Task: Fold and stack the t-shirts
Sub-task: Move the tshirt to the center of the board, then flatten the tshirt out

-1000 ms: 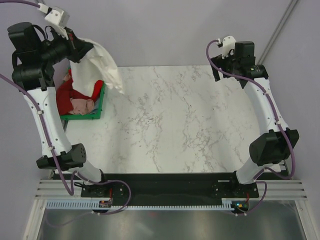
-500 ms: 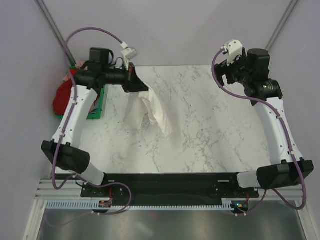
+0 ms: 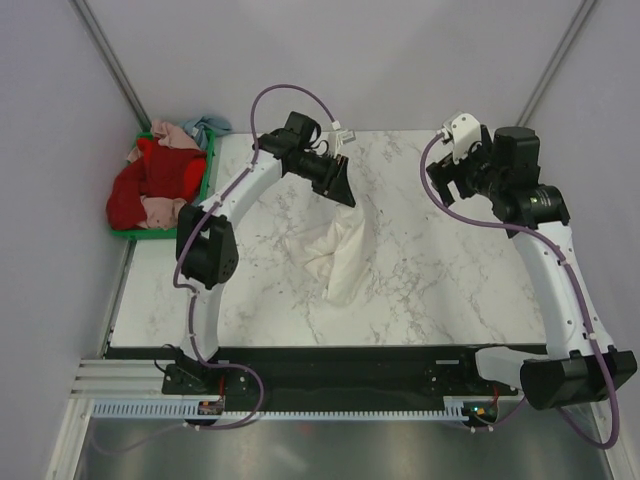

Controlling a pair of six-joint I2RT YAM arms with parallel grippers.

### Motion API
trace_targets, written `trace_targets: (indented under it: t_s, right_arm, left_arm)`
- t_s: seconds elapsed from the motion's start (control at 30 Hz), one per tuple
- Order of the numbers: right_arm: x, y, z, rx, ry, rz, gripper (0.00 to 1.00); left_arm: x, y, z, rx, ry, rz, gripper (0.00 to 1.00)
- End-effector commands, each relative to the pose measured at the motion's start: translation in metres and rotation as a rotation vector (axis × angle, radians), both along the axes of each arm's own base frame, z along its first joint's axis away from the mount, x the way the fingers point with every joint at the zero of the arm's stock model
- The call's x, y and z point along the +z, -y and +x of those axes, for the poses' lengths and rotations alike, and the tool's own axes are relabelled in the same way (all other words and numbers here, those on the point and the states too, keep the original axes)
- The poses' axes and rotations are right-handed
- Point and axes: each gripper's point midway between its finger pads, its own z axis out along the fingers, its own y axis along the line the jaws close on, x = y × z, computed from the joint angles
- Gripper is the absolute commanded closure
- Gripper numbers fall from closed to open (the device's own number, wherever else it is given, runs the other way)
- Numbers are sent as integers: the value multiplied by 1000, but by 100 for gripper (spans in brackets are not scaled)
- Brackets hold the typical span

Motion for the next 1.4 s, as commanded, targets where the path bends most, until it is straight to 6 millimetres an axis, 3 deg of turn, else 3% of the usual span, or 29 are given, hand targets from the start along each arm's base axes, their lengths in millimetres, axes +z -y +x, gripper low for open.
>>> trace_targets:
  t_s: [0.0, 0.1, 0.13, 0.2, 0.23, 0.3, 0.33, 0.37, 0.4, 0.43, 0.47, 0.5, 0.53, 0.6, 0.67, 0.7, 0.9, 1.03, 1.37]
  right_arm:
    - [7, -6, -10, 48, 24, -12, 8]
    - [-3, -34, -12, 147, -15, 4, 10]
    - [-11, -43, -9, 167, -35, -8, 11]
    - [-19, -71, -9, 256, -45, -42, 13]
    - [-28, -79, -1, 268, -60, -67, 14]
    - [-39, -109, -3, 368, -54, -138, 16]
    - [-52, -122, 2, 407, -75, -177, 17]
    - [-59, -141, -2, 456, -76, -214, 22]
    - [-59, -152, 1, 494, -60, -240, 25]
    - [-76, -171, 1, 539, -95, -257, 27]
    - [-81, -181, 3, 562, -102, -262, 31]
    - [-77, -192, 6, 583, -92, -259, 32]
    - [-94, -209, 6, 625, -122, -274, 34]
    - [-101, -228, 3, 676, -127, -284, 40]
    - [-120, -250, -6, 741, -146, -311, 47]
    - [-126, -258, -9, 761, -149, -317, 48]
    - [-175, -293, -37, 881, -222, -377, 53]
    - [-192, -308, -49, 933, -245, -401, 52]
    - [-224, -313, -43, 907, -280, -473, 47]
  left_arm:
    - [77, 9, 28, 80, 255, -46, 50]
    - [105, -25, 42, 229, 383, 37, 39]
    - [117, -46, 37, 281, 403, 52, 37]
    - [114, -78, 41, 388, 415, 128, 32]
    - [110, -110, 36, 483, 425, 198, 31]
    - [96, -140, 26, 556, 407, 270, 26]
    - [63, -164, 17, 600, 356, 365, 26]
    - [70, -178, 3, 633, 376, 372, 26]
    - [38, -196, -10, 649, 312, 431, 26]
    - [30, -206, -19, 666, 297, 450, 26]
    - [35, -216, -31, 688, 308, 441, 29]
    - [12, -232, -42, 739, 225, 462, 30]
    - [8, -238, -49, 750, 204, 452, 32]
    - [-3, -266, -60, 826, 151, 459, 39]
    - [-6, -278, -69, 853, 108, 441, 49]
    - [-5, -292, -72, 903, 102, 437, 52]
    - [2, -312, -85, 972, 136, 430, 54]
    - [-2, -320, -91, 997, 130, 441, 54]
    - [1, -329, -85, 1045, 102, 398, 53]
